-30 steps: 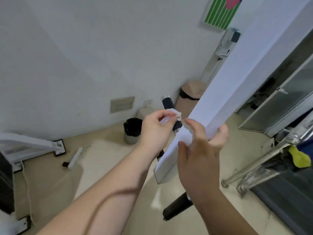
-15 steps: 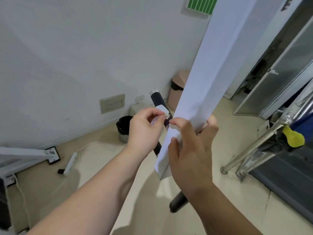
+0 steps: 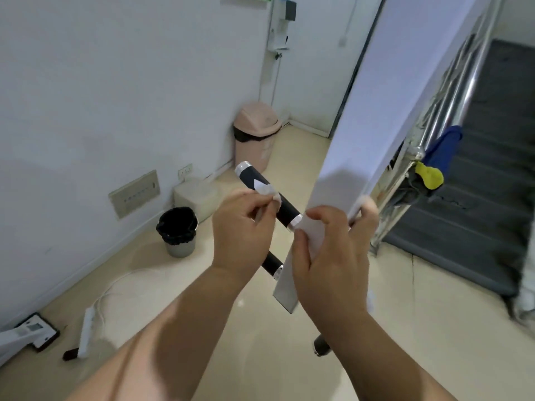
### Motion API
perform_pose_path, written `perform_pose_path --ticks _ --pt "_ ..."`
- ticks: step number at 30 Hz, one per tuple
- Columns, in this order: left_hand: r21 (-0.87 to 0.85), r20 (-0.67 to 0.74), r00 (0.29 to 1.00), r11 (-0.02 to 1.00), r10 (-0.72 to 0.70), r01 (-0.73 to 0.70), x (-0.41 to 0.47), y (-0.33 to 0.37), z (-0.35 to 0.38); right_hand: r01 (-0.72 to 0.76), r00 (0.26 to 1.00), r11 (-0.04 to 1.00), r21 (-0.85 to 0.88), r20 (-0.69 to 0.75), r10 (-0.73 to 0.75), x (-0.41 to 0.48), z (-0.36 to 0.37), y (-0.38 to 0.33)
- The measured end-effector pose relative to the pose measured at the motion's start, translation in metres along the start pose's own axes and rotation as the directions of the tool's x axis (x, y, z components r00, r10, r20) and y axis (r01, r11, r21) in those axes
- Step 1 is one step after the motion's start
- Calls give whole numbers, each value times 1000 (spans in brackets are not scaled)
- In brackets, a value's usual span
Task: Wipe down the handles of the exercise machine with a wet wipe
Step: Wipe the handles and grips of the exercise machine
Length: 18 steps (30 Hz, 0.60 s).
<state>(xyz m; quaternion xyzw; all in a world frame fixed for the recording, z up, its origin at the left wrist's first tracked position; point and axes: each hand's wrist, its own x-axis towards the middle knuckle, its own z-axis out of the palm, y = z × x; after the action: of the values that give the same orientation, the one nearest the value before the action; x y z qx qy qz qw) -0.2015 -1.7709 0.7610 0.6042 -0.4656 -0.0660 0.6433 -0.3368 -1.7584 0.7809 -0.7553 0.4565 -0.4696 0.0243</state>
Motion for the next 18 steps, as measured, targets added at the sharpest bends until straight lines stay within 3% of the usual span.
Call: perform_pose_path --ticks 4,7,11,15,18 --pt "14 -83 995 999 -46 48 33 -18 -8 -11 999 1000 -17 -47 10 -1 3 -2" --pt "-68 -37 997 995 -72 69 14 -12 2 -22 997 1000 -13 -75 21 0 5 -1" --pt "-84 26 998 995 56 -54 -20 -6 10 8 994 999 -33 -111 -11 0 7 -1" --pt "-105 -132 990 994 -47 33 21 -21 8 26 992 999 -39 -122 -30 0 7 0" --pt "-56 -135 991 998 -6 -2 28 -21 12 25 992 999 -41 -119 -30 1 8 -1"
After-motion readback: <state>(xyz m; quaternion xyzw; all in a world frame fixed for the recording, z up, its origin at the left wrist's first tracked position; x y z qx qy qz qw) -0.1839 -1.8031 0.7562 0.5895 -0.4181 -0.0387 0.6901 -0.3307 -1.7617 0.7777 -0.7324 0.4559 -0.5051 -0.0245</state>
